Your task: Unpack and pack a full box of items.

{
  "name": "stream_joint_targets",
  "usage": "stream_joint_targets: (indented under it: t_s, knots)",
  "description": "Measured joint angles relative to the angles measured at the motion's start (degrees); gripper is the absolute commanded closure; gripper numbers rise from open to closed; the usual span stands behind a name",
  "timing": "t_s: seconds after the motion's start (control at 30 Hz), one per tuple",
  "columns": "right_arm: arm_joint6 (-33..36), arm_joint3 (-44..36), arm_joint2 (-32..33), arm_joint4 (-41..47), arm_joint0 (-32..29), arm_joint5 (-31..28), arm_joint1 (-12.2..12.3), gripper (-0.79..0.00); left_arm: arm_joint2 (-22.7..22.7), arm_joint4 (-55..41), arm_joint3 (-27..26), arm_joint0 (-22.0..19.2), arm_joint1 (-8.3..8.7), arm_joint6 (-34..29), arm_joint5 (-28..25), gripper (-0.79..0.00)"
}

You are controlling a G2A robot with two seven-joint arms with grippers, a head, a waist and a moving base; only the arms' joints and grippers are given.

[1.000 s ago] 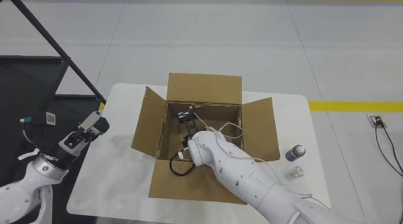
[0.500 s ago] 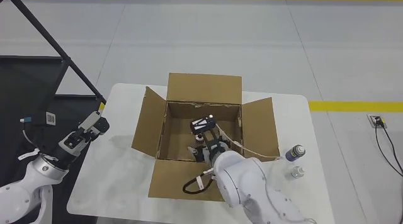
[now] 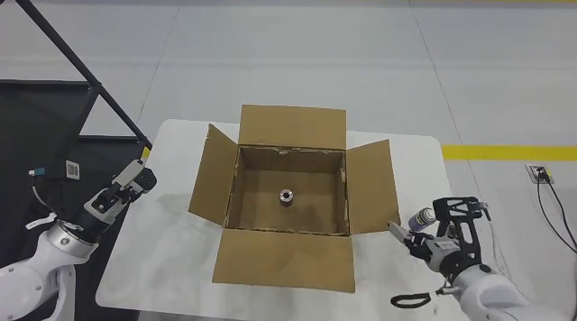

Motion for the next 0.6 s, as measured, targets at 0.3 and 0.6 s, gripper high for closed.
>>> stream_joint_targets:
  t_s: [0.3, 0.6]
  knots:
    - [4.56, 10.92, 7.46, 5.19, 0.01, -3.86, 0.99, -0.785, 0.0, 0.0, 0.0, 0.0, 0.0, 0.0, 0.0, -0.785]
    - [9.84, 22.87, 2.13, 1.06, 8.82, -3.81, 1.85, -0.785, 0.0, 0.0, 0.0, 0.0, 0.0, 0.0, 0.0, -0.785]
